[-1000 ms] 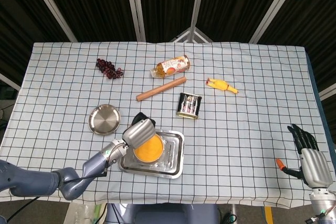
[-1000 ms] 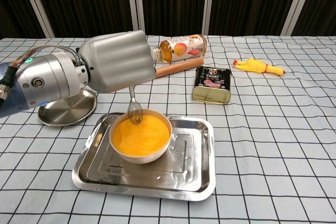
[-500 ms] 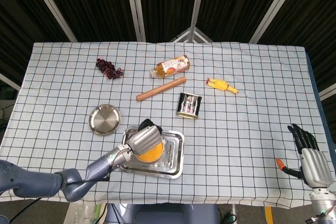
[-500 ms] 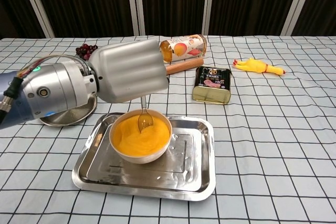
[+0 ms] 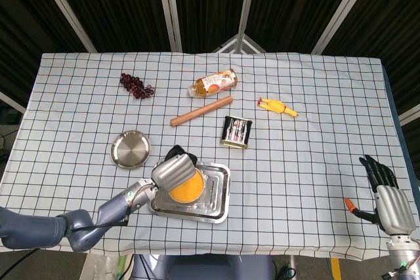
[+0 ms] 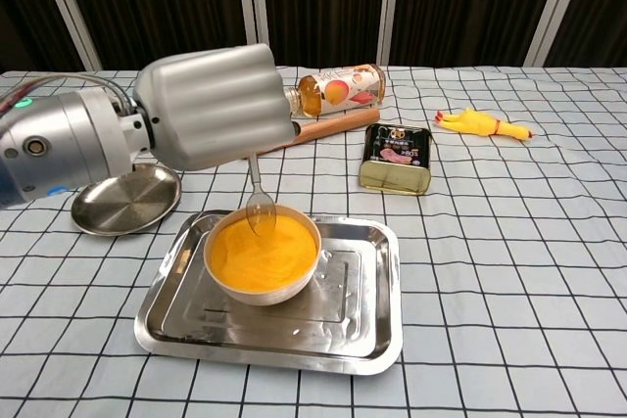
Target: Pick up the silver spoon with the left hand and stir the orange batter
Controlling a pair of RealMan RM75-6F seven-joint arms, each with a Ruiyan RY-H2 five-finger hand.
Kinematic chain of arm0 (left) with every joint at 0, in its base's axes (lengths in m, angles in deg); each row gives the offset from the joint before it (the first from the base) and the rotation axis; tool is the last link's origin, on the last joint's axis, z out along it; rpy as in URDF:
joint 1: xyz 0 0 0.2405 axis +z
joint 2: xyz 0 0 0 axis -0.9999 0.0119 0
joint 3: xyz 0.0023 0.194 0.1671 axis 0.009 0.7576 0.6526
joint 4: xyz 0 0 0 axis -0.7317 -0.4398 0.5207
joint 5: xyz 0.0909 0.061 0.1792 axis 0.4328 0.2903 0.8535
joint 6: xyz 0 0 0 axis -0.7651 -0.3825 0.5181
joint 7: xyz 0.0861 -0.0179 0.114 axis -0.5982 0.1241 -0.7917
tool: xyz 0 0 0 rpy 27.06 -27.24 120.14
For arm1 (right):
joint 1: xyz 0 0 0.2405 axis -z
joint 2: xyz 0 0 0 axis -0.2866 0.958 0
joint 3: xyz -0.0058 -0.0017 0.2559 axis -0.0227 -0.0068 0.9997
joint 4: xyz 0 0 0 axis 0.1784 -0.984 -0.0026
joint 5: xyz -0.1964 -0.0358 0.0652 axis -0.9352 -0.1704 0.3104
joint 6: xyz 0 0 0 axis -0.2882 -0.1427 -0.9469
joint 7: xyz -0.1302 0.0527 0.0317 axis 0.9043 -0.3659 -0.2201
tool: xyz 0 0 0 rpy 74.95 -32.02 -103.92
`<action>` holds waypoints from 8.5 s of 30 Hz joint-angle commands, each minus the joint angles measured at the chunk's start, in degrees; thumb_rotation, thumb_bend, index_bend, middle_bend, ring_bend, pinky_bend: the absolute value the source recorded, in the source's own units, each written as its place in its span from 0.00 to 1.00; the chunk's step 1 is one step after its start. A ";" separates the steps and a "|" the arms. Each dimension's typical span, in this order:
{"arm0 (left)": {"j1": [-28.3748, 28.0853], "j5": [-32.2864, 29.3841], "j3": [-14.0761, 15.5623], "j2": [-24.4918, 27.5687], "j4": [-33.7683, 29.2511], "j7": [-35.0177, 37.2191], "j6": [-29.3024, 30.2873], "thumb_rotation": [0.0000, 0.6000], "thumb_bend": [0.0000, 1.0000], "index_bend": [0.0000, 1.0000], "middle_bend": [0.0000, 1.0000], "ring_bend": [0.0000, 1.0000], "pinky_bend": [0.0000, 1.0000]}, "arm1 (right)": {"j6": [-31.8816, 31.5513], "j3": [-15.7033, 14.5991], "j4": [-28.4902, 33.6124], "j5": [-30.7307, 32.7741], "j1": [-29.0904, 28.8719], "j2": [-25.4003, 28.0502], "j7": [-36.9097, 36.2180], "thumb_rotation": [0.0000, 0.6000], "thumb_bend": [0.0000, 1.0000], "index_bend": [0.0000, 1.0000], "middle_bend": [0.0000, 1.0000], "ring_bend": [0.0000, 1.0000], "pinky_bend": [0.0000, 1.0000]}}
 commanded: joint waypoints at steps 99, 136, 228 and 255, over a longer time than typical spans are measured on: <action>4.41 -1.10 -5.05 -5.08 -0.41 -4.39 -6.04 1.00 0.57 0.79 1.00 1.00 1.00 | -0.17 0.18 0.00 0.11 0.07 0.23 -0.77 1.00 0.34 0.00 0.00 0.00 0.00; 4.26 -1.41 -5.18 0.45 -0.16 -4.36 -7.42 1.00 0.57 0.79 1.00 1.00 1.00 | -0.03 0.06 0.13 -0.01 0.05 0.20 -0.77 1.00 0.34 0.00 0.00 0.00 0.00; 8.60 -0.31 -9.59 3.67 -8.62 -9.14 -0.25 1.00 0.56 0.79 1.00 1.00 1.00 | 0.03 0.27 0.04 0.74 0.21 0.30 -0.94 1.00 0.34 0.00 0.00 0.00 0.00; 22.85 -29.39 -12.66 -2.49 8.54 15.58 8.71 1.00 0.54 0.78 1.00 1.00 1.00 | 0.59 -0.04 0.60 0.71 0.15 0.18 -0.39 1.00 0.34 0.00 0.00 0.00 0.00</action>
